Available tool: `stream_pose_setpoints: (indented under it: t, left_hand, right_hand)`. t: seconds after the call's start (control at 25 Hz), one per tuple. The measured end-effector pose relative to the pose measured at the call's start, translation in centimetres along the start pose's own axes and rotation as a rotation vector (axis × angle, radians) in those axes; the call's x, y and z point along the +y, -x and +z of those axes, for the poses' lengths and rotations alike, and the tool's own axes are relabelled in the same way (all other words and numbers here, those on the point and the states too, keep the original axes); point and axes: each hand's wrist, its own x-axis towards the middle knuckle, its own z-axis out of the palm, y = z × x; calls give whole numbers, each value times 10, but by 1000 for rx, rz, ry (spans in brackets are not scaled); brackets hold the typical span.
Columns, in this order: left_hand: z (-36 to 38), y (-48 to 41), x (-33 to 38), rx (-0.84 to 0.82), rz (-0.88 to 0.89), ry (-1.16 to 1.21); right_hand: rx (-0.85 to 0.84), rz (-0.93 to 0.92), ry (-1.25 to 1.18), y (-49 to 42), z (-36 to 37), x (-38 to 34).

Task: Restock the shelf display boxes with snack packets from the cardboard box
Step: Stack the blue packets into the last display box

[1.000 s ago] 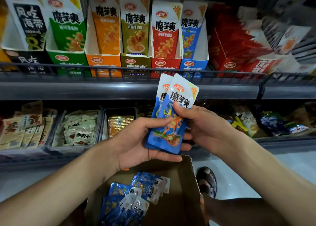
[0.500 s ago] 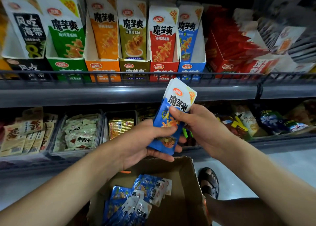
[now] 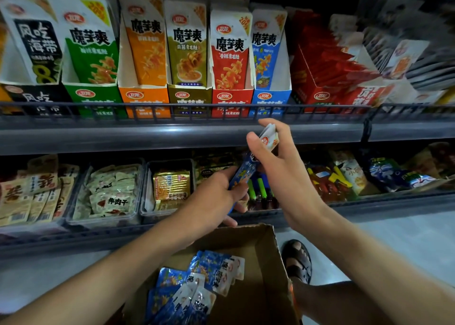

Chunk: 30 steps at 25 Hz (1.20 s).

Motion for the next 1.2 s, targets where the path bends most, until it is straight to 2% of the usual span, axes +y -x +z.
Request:
stream_pose_setpoints:
  t: [0.36, 0.6, 0.68, 0.76, 0.88, 1.0, 1.2]
  left_hand:
    - [-1, -10, -7, 40, 22, -202]
    - [-6, -13, 4, 7, 23, -239]
    - [-19, -13, 12, -36, -2, -194]
    - [-35, -12, 20, -145, -20, -176]
    - [-52, -7, 27, -384, -84, -233]
    - [-57, -7, 32, -444, -81, -263]
    - [-54, -15, 47, -408, -4, -173]
  right_hand:
    - [14, 70, -184, 3, -1, -3]
    - [-7, 52, -60, -3, -10, -8]
    - [-85, -23, 99, -12, -26, -18]
    - [-203, -78, 239, -20, -44, -29]
    - [-399, -47, 270, -21, -60, -34]
    - [-513, 9, 276, -17, -60, -30]
    - [-298, -88, 207, -15, -60, -28]
